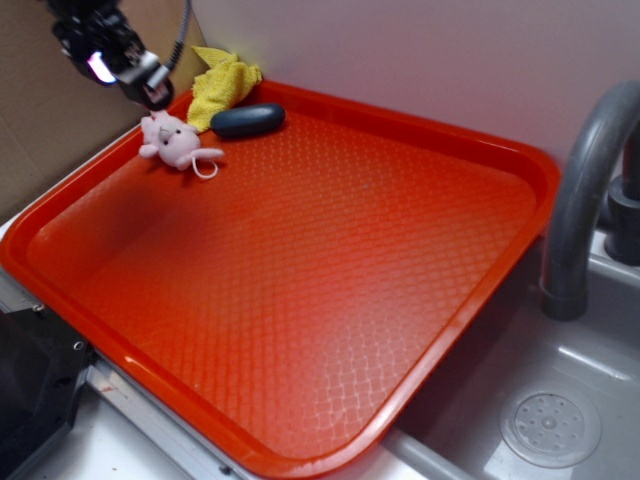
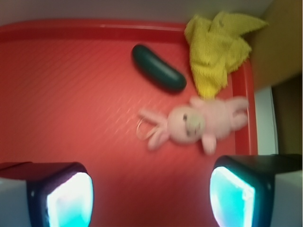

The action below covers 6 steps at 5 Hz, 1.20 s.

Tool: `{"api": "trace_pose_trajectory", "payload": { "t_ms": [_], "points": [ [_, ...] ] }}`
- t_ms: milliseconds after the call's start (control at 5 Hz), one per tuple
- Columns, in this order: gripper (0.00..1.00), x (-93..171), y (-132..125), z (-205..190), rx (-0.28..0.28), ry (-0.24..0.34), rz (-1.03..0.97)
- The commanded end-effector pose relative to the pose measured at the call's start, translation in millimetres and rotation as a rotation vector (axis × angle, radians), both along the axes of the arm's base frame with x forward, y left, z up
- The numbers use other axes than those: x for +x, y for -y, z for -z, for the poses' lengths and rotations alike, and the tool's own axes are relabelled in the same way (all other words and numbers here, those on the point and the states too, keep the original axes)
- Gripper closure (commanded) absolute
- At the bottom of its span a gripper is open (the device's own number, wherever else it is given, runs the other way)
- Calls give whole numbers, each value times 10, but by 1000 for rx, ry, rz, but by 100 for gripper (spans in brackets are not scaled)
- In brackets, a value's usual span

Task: Grab the yellow cloth.

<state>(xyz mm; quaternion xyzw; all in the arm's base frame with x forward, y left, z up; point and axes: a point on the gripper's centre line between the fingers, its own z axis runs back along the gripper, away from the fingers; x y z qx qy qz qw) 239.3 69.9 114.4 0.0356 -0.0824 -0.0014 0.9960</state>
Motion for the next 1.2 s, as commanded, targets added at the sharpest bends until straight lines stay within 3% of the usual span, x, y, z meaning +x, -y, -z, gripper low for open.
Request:
{"api": "trace_pose_trajectory", "payload": {
  "t_ms": [0, 400, 600, 1000],
  "points": [
    [0, 86, -16, -152, 16, 55, 7],
    [0, 86, -16, -152, 16, 55, 7],
    [0, 457, -62, 55, 63, 132, -51],
    [0, 797, -209, 310, 59, 172, -107]
  ]
}}
